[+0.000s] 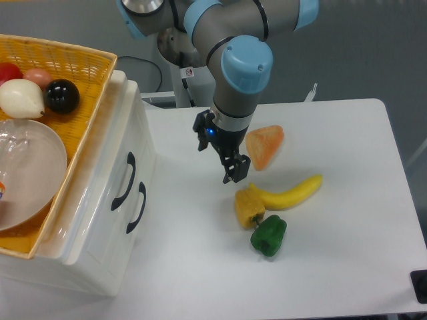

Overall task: Slide open the top white drawer
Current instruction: 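Raise the gripper and move it toward the white drawer unit's handles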

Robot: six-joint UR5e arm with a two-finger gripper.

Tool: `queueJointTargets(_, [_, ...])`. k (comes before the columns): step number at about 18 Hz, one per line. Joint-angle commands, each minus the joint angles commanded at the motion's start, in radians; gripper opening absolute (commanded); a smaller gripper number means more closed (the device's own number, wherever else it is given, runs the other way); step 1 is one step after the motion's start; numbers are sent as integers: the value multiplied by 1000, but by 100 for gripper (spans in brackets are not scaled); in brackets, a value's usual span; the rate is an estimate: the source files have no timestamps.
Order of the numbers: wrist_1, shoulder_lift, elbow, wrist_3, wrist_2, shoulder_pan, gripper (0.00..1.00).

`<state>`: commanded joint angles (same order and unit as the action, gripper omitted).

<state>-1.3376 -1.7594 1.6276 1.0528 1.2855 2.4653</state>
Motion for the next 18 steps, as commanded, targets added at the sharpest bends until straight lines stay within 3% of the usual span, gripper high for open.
queueJointTargets(11, [-17,-12,-52,-335,-129,-29,100])
queueJointTargets(18, [-6,-35,-94,-391,-123,-51,100])
